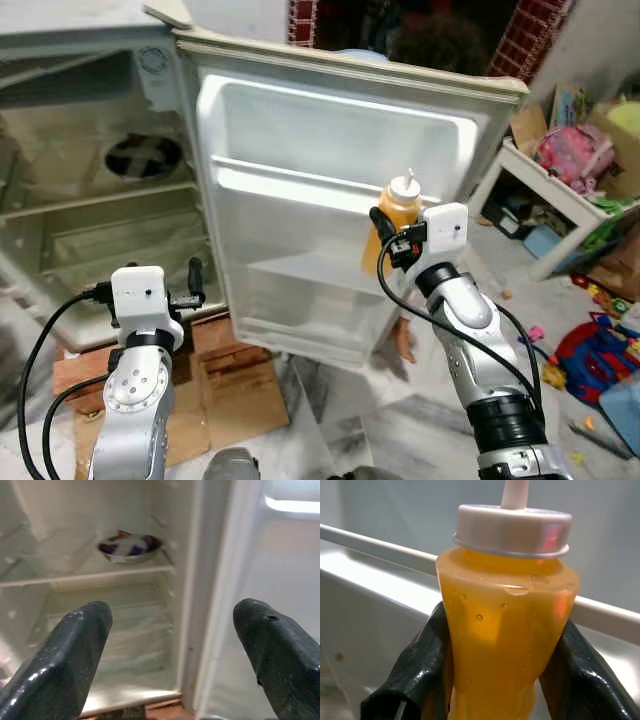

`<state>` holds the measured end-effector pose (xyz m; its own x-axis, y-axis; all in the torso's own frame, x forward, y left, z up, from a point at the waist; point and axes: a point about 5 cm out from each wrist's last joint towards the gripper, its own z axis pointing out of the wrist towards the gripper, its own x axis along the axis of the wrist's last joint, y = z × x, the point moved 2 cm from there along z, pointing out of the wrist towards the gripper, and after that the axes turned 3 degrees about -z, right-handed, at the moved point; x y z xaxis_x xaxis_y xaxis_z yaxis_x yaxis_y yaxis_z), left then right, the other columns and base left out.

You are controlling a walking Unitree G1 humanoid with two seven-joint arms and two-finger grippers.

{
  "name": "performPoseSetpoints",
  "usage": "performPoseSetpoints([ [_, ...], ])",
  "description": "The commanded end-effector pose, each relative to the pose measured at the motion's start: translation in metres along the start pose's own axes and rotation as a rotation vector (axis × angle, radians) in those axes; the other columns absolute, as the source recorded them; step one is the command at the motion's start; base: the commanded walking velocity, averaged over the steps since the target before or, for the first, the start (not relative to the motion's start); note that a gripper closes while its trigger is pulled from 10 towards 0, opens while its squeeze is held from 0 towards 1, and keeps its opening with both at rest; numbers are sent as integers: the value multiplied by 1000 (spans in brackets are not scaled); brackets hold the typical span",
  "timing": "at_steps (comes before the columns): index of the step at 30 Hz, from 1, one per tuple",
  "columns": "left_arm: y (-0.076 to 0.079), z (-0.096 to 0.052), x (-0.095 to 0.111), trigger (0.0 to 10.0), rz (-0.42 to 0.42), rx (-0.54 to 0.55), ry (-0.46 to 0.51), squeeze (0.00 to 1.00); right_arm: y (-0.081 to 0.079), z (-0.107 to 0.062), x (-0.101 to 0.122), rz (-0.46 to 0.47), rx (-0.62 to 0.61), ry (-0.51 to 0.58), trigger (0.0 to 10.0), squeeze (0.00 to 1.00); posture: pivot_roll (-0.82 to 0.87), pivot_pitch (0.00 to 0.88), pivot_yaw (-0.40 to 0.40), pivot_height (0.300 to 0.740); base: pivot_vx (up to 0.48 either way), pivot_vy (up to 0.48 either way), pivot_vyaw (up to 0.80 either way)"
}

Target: Restocking fridge

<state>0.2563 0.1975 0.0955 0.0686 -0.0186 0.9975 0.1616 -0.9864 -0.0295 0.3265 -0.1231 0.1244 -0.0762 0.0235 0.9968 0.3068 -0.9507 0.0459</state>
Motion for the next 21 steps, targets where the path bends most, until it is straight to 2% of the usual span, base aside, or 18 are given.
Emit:
performPoseSetpoints([
  [1, -1, 2, 2, 10000, 8, 0, 8, 0, 3, 4, 10, -1, -7, 35, 10000, 0, 66, 0, -85, 740, 0, 0, 0],
  [17, -1, 1, -1, 10000, 6, 2, -8, 0, -3, 3, 8, 15, 19, 32, 10000, 0, 67, 0, -84, 740, 0, 0, 0],
  [21, -2, 2, -2, 10000, 11, 10, -14, 0, -4, 3, 8, 19, 21, 32, 10000, 0, 67, 0, -83, 716, 0, 0, 0],
])
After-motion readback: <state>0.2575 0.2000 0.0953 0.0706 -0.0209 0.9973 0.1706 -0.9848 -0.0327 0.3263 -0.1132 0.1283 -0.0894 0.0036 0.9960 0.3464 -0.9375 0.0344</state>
